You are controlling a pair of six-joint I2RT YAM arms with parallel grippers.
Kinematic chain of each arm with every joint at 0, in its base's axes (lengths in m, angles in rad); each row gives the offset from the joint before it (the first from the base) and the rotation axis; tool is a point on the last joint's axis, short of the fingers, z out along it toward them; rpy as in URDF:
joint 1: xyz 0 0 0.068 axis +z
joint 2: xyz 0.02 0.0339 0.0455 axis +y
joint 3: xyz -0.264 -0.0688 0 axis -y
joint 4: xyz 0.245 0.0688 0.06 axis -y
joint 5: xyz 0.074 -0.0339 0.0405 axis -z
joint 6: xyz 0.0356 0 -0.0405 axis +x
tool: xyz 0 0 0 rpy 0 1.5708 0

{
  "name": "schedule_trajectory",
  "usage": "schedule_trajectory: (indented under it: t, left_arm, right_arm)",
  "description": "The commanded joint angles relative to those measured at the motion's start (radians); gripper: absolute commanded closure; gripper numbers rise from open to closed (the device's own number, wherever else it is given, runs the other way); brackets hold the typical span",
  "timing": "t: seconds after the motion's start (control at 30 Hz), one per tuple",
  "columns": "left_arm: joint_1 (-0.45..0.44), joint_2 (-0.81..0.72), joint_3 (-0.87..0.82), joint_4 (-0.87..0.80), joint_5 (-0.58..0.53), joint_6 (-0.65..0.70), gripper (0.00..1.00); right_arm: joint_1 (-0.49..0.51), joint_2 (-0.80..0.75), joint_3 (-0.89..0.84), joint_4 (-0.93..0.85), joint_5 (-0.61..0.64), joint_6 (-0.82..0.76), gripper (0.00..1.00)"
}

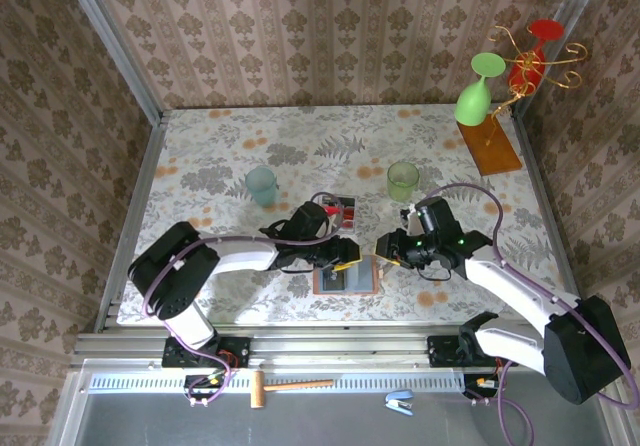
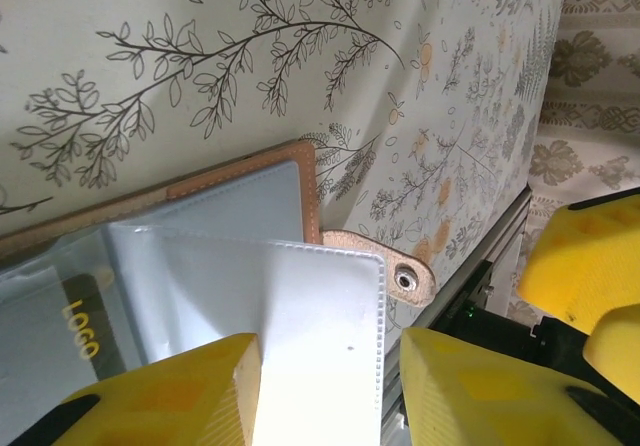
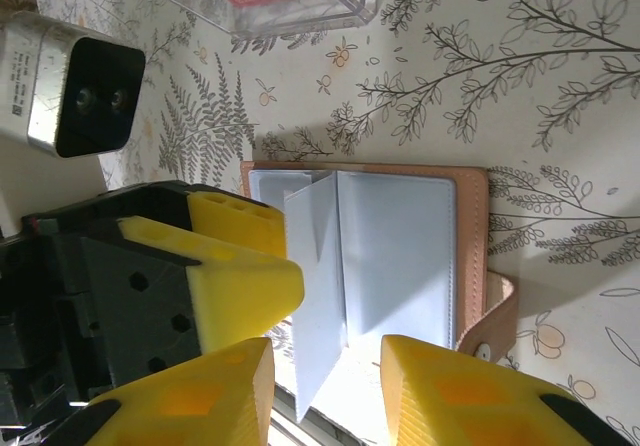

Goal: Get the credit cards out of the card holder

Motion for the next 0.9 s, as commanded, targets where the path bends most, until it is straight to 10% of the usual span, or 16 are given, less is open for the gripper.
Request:
schedule_trajectory:
  t: [0.0,0.87]
  left_arm:
    - [-0.013,0.025,0.038,0.010,0.029,0.016,0.58]
    - [-0.011,0.037,0.011,0.076,0.036,-0.009,0.54]
  right_arm:
    - [-0.009,-0.030,-0.018,-0.036,0.011,-0.009,0.66]
    - [-0.009,-0.025,-0.031,0.022,-0.036,0.038,0.65]
